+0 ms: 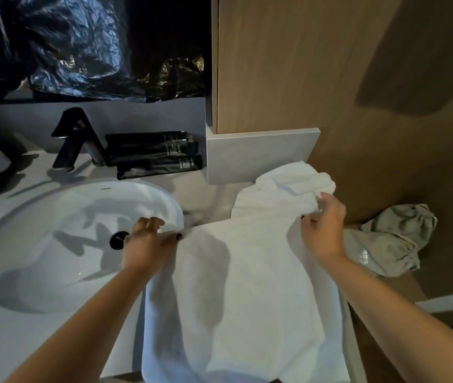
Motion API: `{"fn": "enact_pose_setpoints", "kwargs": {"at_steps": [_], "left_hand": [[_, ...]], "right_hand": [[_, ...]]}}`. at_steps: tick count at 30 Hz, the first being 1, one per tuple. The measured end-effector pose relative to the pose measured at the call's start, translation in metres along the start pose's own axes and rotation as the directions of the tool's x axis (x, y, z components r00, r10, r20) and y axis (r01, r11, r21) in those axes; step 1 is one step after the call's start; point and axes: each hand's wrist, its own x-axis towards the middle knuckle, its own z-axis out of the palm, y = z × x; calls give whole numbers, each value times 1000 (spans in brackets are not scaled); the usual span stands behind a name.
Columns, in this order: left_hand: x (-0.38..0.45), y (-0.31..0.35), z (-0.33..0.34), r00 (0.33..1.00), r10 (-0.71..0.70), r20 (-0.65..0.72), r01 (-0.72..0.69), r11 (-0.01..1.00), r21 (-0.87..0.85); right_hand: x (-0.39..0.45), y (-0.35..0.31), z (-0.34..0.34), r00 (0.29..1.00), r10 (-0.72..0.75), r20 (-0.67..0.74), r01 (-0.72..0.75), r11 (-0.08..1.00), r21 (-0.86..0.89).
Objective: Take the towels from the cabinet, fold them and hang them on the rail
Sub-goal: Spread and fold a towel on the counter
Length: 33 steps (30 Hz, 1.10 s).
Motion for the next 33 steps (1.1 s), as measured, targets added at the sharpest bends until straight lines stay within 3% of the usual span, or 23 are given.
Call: {"fn": "enact_pose_setpoints", "kwargs": {"at_steps": [2,5,7,9,11,15,18,23,26,29,33], "left_hand": [[-10,11,6,986,124,-113,-119,992,52],[-36,34,26,890,399,-222,-396,916,59],[-52,44,44,846,519,-124,-516,855,60],[-57,43,59,845,535,-7,-532,840,106],[-54,39,62,860,505,72,-509,844,168],[-46,29,52,850,502,160,-525,827,198],[-41,22,45,837,519,171,-543,828,144],[-36,15,38,824,563,68,-558,826,-78],[-34,15,30,899,439,3,-430,883,-189],[-30,17,27,960,277,33,-256,922,-292],[-20,22,22,990,96,105,-35,881,-473]], "right_hand": [[-22,-8,10,973,-229,20,229,962,-147],[-55,-11,37,871,-460,172,491,824,-283],[-69,-4,57,748,-534,394,653,699,-291],[-75,4,71,612,-519,596,773,550,-315],[-72,12,75,556,-448,700,815,461,-352],[-45,25,57,538,-378,754,822,434,-370],[-29,35,37,572,-352,741,800,437,-410],[-22,38,29,604,-295,741,768,464,-441],[-24,35,33,609,-279,743,761,468,-449],[-24,34,33,599,-264,756,763,474,-439],[-24,26,31,591,-267,761,760,502,-414]]}}
